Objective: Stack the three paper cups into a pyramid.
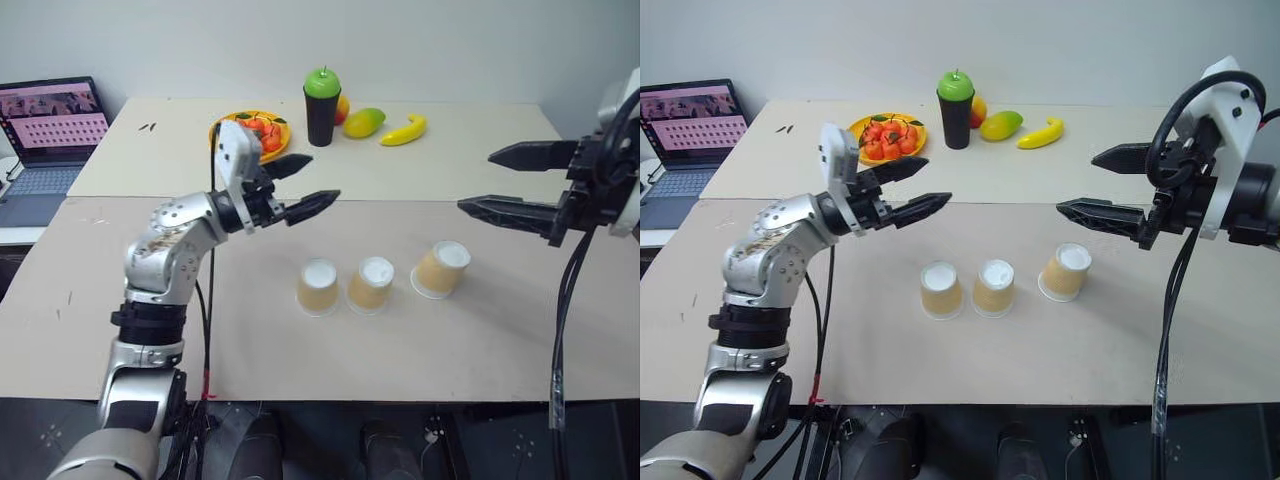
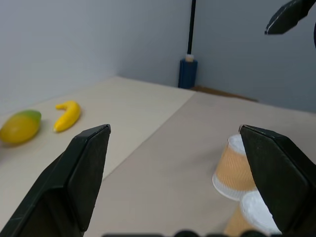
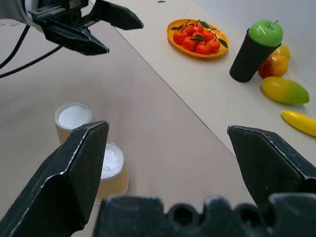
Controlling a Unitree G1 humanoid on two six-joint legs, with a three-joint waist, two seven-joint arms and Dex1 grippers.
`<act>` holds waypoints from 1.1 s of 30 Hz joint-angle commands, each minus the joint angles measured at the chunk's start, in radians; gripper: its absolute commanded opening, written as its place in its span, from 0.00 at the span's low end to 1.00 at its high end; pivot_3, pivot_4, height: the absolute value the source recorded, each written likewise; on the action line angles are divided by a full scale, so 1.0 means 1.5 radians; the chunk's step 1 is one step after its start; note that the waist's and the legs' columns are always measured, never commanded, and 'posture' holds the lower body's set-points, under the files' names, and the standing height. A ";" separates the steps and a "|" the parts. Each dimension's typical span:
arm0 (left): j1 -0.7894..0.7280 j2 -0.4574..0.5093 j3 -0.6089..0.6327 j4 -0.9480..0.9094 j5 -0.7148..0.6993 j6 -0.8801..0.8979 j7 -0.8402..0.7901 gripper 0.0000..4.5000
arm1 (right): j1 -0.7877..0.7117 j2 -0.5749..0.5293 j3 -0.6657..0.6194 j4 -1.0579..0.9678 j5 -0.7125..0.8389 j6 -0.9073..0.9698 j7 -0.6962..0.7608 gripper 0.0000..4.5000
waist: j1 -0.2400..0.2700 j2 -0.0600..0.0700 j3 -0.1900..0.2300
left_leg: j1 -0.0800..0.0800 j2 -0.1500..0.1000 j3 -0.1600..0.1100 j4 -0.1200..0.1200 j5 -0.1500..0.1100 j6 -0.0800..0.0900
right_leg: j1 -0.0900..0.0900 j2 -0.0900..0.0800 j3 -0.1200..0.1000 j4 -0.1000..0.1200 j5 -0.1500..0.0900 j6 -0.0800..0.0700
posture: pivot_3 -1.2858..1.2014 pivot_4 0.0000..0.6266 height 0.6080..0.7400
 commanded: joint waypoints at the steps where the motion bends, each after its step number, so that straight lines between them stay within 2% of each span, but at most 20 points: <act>1: 0.030 0.032 0.007 -0.052 -0.012 0.016 -0.014 0.99 | -0.009 -0.003 0.002 0.003 -0.009 -0.025 0.006 1.00 | -0.002 0.000 0.000 | 0.000 0.000 0.000 0.000 0.000 0.000 | 0.000 0.000 0.000 0.000 0.000 0.000 | 0.52 0.24 0.96; 7: 0.137 0.144 0.081 -0.063 0.013 -0.003 -0.016 0.99 | -0.053 0.036 0.072 0.040 -0.038 -0.063 0.020 1.00 | -0.008 0.000 0.000 | 0.000 0.000 0.000 0.001 0.000 0.000 | 0.000 0.000 0.000 0.001 0.000 0.000 | 0.52 0.24 0.96; 14: 0.270 0.181 0.056 -0.080 0.048 -0.088 -0.072 0.99 | -0.086 0.060 0.106 0.067 -0.060 -0.082 0.042 1.00 | 0.005 0.000 0.000 | 0.000 0.000 0.000 0.000 0.000 0.000 | 0.000 0.000 0.000 0.000 0.000 0.000 | 0.52 0.24 0.96; 20: 0.282 0.156 0.012 -0.034 0.089 -0.163 -0.091 0.99 | -0.080 0.057 0.098 0.056 -0.058 -0.075 0.048 1.00 | 0.013 0.000 0.000 | 0.000 0.001 0.001 0.000 0.000 0.000 | 0.000 0.000 0.000 0.000 0.000 -0.001 | 0.52 0.24 0.96; 27: 0.230 0.084 -0.044 0.074 0.142 -0.253 -0.085 0.99 | -0.065 0.041 0.065 0.022 -0.041 -0.046 0.031 1.00 | 0.015 0.000 0.000 | 0.000 0.001 0.001 0.001 0.000 0.000 | 0.000 0.000 0.000 0.000 0.000 -0.001 | 0.52 0.24 0.96; 33: 0.192 0.048 -0.069 0.139 0.165 -0.304 -0.093 0.99 | -0.048 0.016 0.026 -0.005 -0.020 -0.014 0.014 1.00 | 0.012 0.000 0.000 | 0.000 0.001 0.001 0.001 0.000 0.000 | 0.000 0.000 0.000 0.000 0.000 -0.001 | 0.52 0.24 0.96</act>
